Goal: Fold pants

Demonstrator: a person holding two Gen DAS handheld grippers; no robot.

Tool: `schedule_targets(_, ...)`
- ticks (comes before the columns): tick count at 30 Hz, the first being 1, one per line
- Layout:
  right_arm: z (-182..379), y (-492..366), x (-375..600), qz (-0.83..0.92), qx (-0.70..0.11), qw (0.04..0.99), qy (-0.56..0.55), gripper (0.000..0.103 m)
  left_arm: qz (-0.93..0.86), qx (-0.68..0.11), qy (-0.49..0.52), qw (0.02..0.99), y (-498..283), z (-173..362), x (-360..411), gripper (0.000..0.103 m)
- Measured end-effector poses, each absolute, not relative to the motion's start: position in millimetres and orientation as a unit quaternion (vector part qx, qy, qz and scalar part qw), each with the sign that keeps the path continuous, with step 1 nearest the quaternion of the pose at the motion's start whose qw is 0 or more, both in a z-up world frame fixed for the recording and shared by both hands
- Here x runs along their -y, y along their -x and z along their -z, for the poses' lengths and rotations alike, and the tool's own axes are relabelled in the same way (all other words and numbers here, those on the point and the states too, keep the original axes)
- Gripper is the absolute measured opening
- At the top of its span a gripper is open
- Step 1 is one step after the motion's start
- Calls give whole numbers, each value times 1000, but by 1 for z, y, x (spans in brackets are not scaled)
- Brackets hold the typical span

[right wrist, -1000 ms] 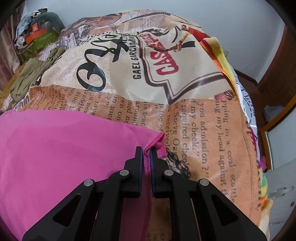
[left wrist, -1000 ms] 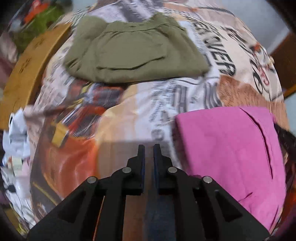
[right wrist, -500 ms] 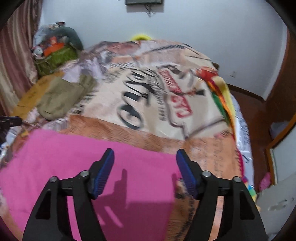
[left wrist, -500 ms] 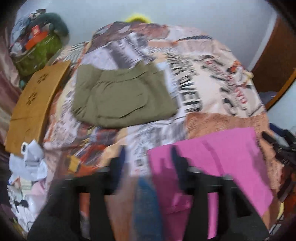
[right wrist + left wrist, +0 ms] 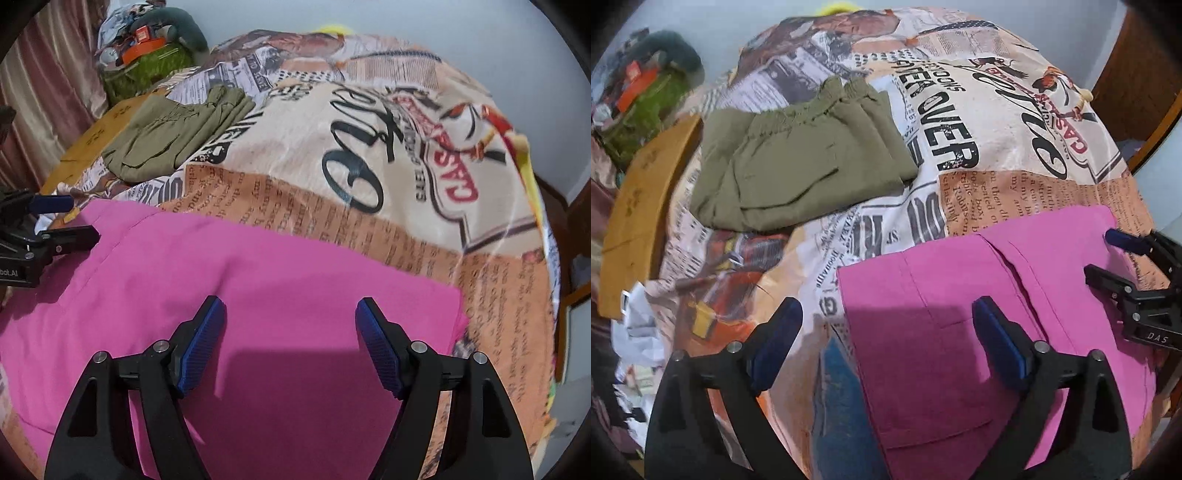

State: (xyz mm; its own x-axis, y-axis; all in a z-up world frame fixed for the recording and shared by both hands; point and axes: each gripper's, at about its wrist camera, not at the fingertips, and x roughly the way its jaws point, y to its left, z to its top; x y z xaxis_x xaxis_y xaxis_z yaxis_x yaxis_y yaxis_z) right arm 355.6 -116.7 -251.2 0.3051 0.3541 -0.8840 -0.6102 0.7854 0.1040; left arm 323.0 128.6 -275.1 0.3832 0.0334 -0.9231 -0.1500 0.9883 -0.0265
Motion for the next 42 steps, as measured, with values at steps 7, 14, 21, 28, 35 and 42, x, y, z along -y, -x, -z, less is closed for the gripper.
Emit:
schedule_targets(7, 251, -346, 128, -301, -512, 795, 123, 78, -54, -550, 61, 831, -315, 273, -129, 95)
schedule_targets(14, 245, -332, 143, -297, -511, 798, 118, 80, -74, -538, 44, 838, -303, 268, -129, 95)
schedule_targets(21, 222, -306, 151, -297, -481, 814, 134, 80, -86, -529, 66, 842, -287, 248, -137, 95)
schedule_targets(28, 183, -283, 142, -320, -439, 832, 115, 80, -93, -492, 61, 863, -259, 213, -137, 95)
schedule_targets(35, 166, -253, 126, -348, -422, 831, 102, 80, -85, -472, 39, 876, -225, 195, -121, 95)
schedule_targets(42, 171, -228, 127, -353, -434, 824, 92, 80, -46, -500, 74, 862, -201, 202, -105, 95)
